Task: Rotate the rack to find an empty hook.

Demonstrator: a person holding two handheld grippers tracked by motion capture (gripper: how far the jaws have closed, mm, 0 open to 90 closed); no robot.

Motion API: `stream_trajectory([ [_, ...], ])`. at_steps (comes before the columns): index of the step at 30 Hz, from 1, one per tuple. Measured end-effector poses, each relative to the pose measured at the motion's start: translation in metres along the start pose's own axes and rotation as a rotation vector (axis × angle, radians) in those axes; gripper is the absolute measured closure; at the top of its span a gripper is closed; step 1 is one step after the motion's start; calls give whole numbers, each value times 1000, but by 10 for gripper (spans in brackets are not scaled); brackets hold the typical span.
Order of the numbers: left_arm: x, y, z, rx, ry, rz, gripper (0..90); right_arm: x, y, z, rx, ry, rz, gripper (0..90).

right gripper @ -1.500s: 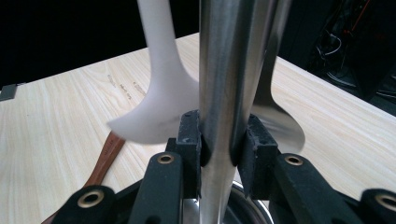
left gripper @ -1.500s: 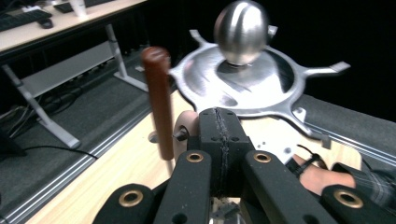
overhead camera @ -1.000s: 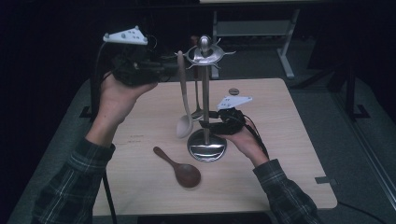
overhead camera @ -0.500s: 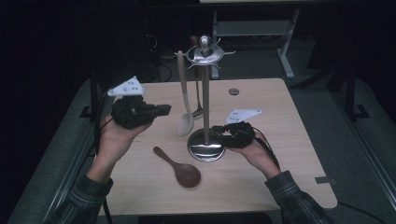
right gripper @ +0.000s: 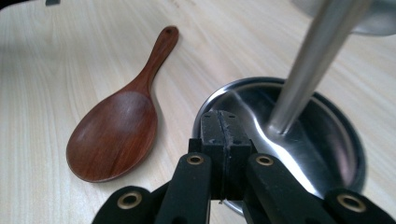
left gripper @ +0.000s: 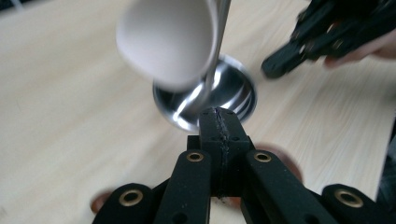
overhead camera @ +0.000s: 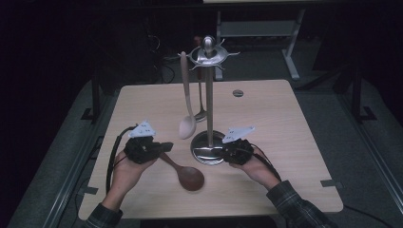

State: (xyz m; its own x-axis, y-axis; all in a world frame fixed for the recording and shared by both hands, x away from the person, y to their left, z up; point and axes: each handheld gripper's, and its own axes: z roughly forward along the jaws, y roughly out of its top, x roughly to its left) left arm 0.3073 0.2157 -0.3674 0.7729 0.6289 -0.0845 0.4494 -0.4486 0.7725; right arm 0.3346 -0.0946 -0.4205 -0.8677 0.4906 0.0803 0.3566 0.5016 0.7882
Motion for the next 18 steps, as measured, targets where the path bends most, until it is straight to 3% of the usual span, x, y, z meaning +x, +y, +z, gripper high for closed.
stream_trajectory([
  [10, 14, -49, 25, 58, 14, -52, 900, 4, -6, 19, 39, 58, -27, 900],
  [13, 17, -56, 31, 84, 13, -69, 900, 6, -7, 26, 55, 74, -32, 900],
  [18, 18, -59, 39, 114, 24, -59, 900, 10, -10, 36, 82, 99, -44, 900],
])
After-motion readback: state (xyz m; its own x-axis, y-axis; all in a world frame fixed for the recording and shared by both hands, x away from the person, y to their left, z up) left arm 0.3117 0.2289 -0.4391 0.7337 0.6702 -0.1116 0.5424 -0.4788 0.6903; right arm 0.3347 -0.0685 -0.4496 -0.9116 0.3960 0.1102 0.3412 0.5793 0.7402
